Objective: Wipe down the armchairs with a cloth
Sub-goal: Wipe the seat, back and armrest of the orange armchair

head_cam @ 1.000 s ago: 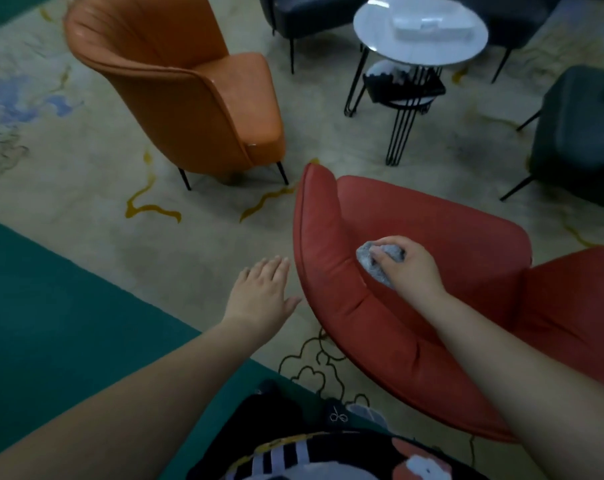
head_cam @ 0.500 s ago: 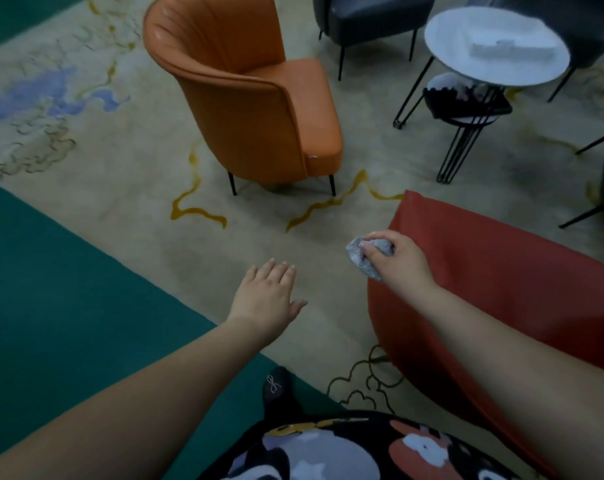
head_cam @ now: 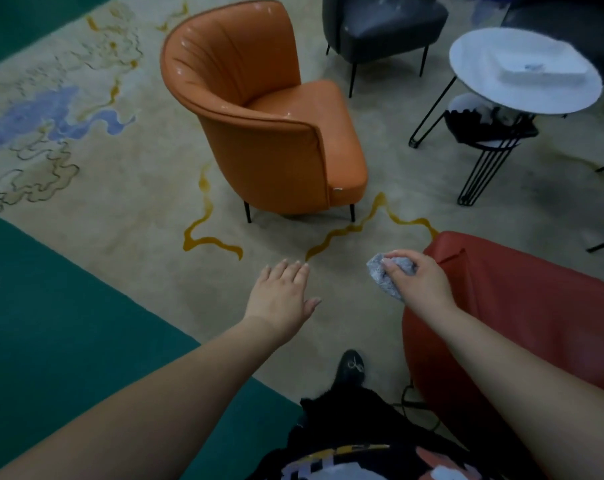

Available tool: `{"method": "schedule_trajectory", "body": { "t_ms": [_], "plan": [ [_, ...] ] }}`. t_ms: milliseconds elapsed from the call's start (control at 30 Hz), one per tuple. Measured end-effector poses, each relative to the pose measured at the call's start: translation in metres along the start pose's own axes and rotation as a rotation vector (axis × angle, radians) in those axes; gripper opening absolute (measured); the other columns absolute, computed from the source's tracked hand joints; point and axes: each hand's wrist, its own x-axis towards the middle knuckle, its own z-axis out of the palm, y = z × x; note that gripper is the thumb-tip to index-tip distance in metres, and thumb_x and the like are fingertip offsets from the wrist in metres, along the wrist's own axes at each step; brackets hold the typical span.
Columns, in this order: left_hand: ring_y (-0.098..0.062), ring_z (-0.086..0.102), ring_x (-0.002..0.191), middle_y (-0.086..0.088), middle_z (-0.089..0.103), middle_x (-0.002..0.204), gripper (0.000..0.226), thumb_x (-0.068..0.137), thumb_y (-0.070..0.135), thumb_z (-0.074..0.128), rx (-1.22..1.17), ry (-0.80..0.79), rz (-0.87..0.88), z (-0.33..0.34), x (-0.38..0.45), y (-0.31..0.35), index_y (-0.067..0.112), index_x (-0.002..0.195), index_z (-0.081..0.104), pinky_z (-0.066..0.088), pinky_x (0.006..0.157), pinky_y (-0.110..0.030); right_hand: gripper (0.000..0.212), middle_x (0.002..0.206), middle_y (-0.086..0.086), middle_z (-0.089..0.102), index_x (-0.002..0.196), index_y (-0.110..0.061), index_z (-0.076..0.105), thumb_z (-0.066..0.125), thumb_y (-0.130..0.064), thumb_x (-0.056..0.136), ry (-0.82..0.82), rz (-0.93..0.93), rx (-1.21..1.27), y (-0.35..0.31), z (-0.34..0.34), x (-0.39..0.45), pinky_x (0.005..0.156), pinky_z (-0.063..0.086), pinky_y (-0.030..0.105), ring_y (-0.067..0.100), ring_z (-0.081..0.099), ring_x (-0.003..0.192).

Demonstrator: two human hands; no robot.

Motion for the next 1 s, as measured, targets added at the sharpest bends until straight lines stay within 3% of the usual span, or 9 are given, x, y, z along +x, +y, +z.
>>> {"method": "schedule_trajectory", "body": {
  "t_ms": [100,333,600,767,1000],
  "plan": [
    [-0.020,0.013,0.146,0.001,0.022,0.158,0.070,0.096,0.058,0.030,0.004,0.002,0.009,-0.007,0.038,-0.014,0.019,0.153,0.016,0.011,0.119,-0.040,0.004,0.094,-0.012,0.063,0.080,-0.041,0.062,0.066,-0.041,0.082,0.005,0.007,0.001,-0.006,0.007,0.039,0.063,0.035,0.008,-0.002,0.056,0.080],
    [-0.020,0.015,0.146,0.001,0.024,0.158,0.069,0.096,0.055,0.032,0.018,0.008,0.004,-0.034,0.141,-0.043,0.019,0.153,0.016,0.010,0.118,-0.040,0.004,0.097,-0.006,0.064,0.081,-0.041,0.063,0.067,-0.042,0.082,-0.015,0.029,0.020,-0.016,0.013,0.149,0.068,0.041,0.021,0.008,0.059,0.088],
    [-0.018,0.015,0.146,0.003,0.024,0.158,0.070,0.096,0.057,0.030,-0.024,0.025,-0.075,-0.061,0.213,-0.087,0.020,0.153,0.017,0.011,0.118,-0.039,0.003,0.087,-0.011,0.064,0.082,-0.036,0.065,0.068,-0.036,0.082,-0.011,0.002,0.020,-0.052,0.028,0.236,0.063,0.040,0.018,0.004,0.059,0.080],
    [-0.019,0.016,0.146,0.003,0.026,0.157,0.070,0.095,0.058,0.031,-0.020,0.024,-0.031,-0.079,0.263,-0.131,0.020,0.152,0.018,0.012,0.118,-0.040,0.005,0.092,-0.004,0.067,0.082,-0.036,0.065,0.070,-0.035,0.082,0.028,0.009,0.015,-0.081,0.055,0.284,0.073,0.042,0.026,0.014,0.060,0.087],
    [-0.019,0.019,0.145,0.002,0.030,0.156,0.070,0.094,0.058,0.033,-0.020,0.070,0.041,-0.104,0.327,-0.189,0.020,0.152,0.021,0.014,0.117,-0.040,0.004,0.094,-0.004,0.068,0.081,-0.037,0.065,0.069,-0.038,0.081,0.088,0.033,0.039,-0.115,0.092,0.342,0.080,0.048,0.031,0.013,0.062,0.089]
  ]
}}
